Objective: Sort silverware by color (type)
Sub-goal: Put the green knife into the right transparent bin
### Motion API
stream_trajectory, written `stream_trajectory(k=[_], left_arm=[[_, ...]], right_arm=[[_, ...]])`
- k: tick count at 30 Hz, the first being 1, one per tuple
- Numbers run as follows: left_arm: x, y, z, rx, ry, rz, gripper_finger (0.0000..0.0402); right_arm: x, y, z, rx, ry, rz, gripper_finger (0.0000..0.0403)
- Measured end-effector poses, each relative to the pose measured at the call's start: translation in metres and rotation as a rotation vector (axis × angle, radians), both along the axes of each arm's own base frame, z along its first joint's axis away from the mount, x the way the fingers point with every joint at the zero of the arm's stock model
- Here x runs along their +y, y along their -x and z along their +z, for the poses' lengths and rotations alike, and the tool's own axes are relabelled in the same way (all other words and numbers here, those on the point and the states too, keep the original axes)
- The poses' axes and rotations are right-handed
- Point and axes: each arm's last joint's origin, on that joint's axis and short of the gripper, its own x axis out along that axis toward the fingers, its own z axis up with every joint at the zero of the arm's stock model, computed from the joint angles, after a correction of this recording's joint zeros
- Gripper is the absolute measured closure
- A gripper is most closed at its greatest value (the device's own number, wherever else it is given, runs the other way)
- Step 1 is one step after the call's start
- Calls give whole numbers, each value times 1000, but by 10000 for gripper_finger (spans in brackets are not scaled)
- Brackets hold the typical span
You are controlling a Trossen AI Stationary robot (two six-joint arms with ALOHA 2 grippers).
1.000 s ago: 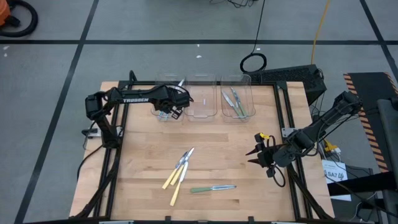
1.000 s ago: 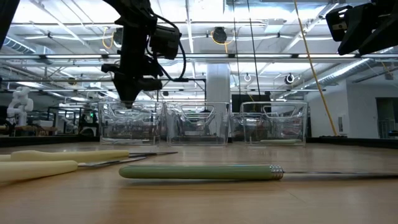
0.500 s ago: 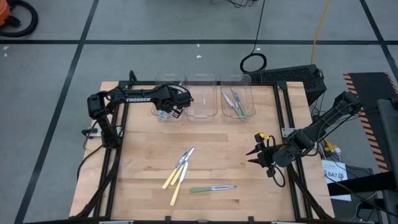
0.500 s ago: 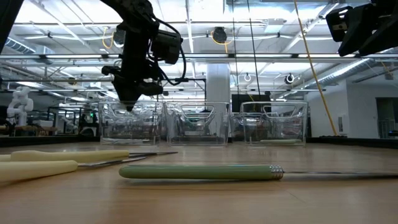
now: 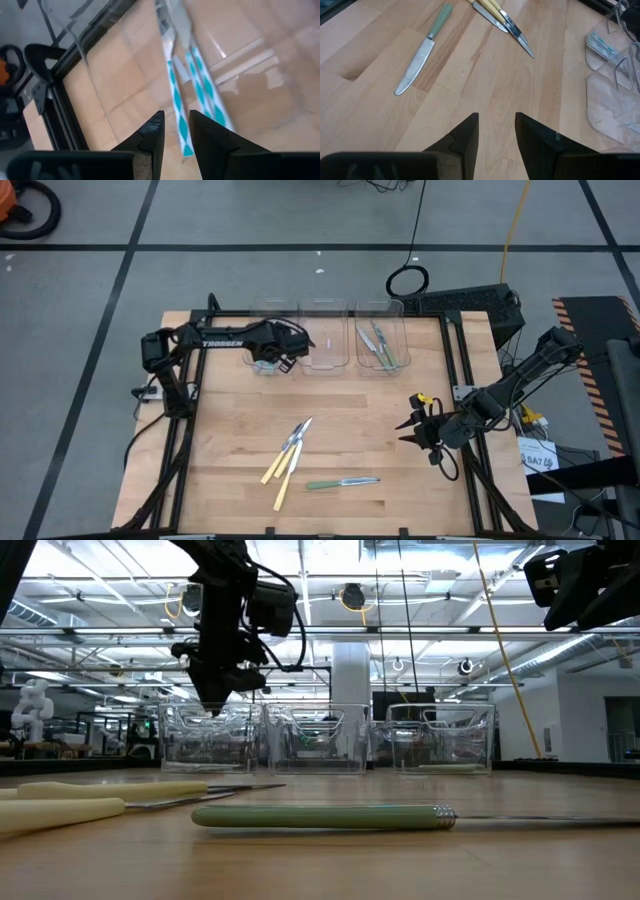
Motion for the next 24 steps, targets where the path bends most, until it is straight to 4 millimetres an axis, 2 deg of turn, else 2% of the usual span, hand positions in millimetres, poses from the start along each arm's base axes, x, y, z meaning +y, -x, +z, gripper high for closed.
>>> stream_trajectory(k=[5,8,10,18,24], left_arm=[[-27,-12,11,-42,-64,-61,302],[-58,-15,22,-96,-237,-85,302],[-81,-16,28,-141,-289,-123,302],[-175,-13,28,-323,-278,-281,302],[-232,2,31,-474,-329,-374,302]], right_arm=[[0,0,0,0,2,1,282],[0,0,0,0,-2,-2,282],[0,0,0,1,-7,-5,282],[0,0,0,1,-30,-22,282],[1,-1,2,-12,-91,-60,282]])
